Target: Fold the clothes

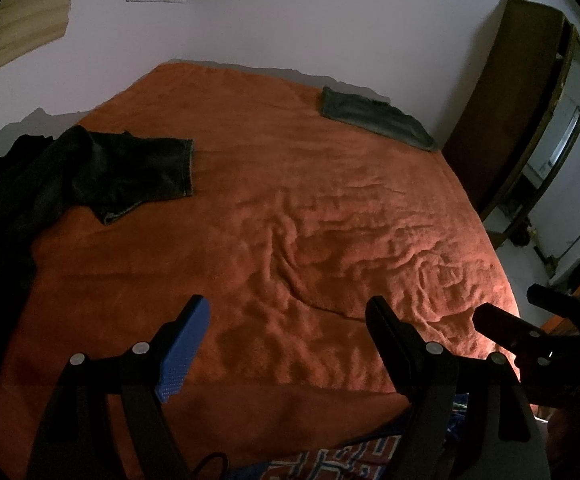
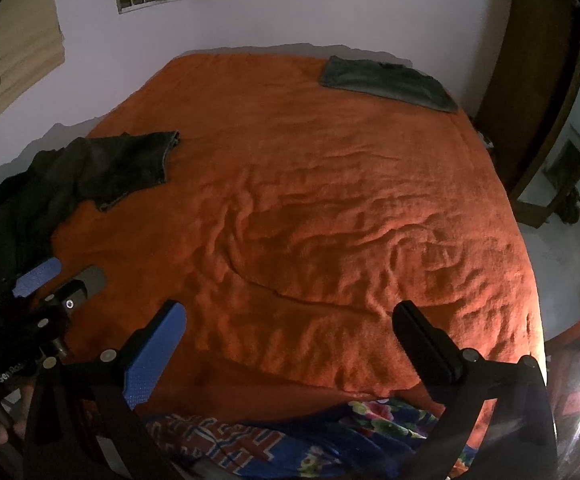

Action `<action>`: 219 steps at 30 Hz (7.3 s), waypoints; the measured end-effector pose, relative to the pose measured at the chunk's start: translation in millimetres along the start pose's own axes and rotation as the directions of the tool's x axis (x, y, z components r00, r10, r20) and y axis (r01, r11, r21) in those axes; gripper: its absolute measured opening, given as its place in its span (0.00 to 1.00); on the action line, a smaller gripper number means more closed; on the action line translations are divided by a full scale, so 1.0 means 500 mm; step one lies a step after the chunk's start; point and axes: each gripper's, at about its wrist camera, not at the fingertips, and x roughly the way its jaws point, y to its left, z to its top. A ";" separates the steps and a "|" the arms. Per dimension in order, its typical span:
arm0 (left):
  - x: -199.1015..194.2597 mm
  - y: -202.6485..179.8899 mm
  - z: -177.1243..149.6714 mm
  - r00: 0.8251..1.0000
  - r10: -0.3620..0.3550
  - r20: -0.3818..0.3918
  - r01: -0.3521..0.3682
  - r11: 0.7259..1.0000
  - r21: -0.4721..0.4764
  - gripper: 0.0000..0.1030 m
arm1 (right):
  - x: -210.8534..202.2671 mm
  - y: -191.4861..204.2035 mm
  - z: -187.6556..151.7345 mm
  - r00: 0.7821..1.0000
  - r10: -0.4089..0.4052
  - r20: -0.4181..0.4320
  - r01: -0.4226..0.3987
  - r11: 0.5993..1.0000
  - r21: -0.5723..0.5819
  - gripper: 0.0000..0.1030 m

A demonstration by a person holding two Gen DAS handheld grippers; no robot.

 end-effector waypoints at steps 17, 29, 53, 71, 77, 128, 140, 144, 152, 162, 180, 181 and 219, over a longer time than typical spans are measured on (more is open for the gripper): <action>0.003 -0.002 -0.002 1.000 0.010 -0.001 -0.010 1.000 -0.003 0.79 | -0.005 -0.009 0.000 1.000 -0.003 0.008 0.002 1.000 0.016 1.00; -0.002 0.014 0.004 0.998 0.050 0.028 -0.049 0.999 -0.021 0.79 | 0.005 0.000 -0.002 0.999 -0.017 -0.033 0.016 1.000 -0.007 1.00; 0.032 0.171 0.073 0.988 0.146 0.050 -0.129 0.959 -0.253 0.79 | 0.132 0.154 0.178 0.996 0.076 0.055 -0.063 0.975 -0.211 1.00; 0.124 0.312 0.141 0.968 0.251 0.008 -0.229 0.898 -0.377 0.79 | 0.366 0.306 0.227 0.985 0.168 -0.023 -0.169 0.951 -0.260 1.00; 0.180 0.366 0.116 0.986 0.167 -0.018 -0.158 0.879 -0.451 0.79 | 0.451 0.331 0.224 0.980 0.194 -0.051 -0.200 0.939 -0.281 1.00; 0.263 0.559 0.054 0.992 0.115 -0.044 -0.115 0.730 -0.674 0.79 | 0.556 0.302 0.382 0.945 0.321 -0.068 -0.325 0.943 -0.074 0.18; 0.247 0.509 0.058 0.990 0.130 -0.049 -0.132 0.766 -0.629 0.79 | 0.457 -0.075 0.383 0.994 0.104 0.035 -0.109 0.980 0.165 0.17; 0.230 0.489 0.061 0.988 0.143 -0.053 -0.146 0.777 -0.612 0.79 | 0.423 -0.210 0.344 0.997 0.051 0.053 -0.062 0.968 0.243 0.16; 0.221 0.480 0.057 0.988 0.136 -0.074 -0.152 0.776 -0.612 0.79 | 0.447 -0.410 0.230 0.998 -0.023 -0.065 0.048 0.905 0.424 0.18; 0.226 0.486 0.047 0.984 0.143 -0.102 -0.175 0.745 -0.644 0.79 | 0.416 -0.212 0.245 0.978 0.179 -0.111 -0.123 0.912 0.392 0.70; 0.213 0.529 -0.016 0.986 0.118 -0.121 -0.167 0.573 -0.803 0.79 | 0.555 0.394 0.076 0.916 0.243 -0.320 -0.311 0.933 -0.181 0.41; 0.217 0.528 -0.016 0.986 0.111 -0.127 -0.168 0.571 -0.803 0.79 | 0.556 0.393 0.074 0.922 0.243 -0.301 -0.308 0.932 -0.191 0.10; 0.261 0.483 -0.079 0.980 0.080 -0.181 -0.191 0.614 -0.766 0.37 | 0.360 0.454 -0.072 0.954 0.283 0.102 -0.106 0.634 -0.766 0.07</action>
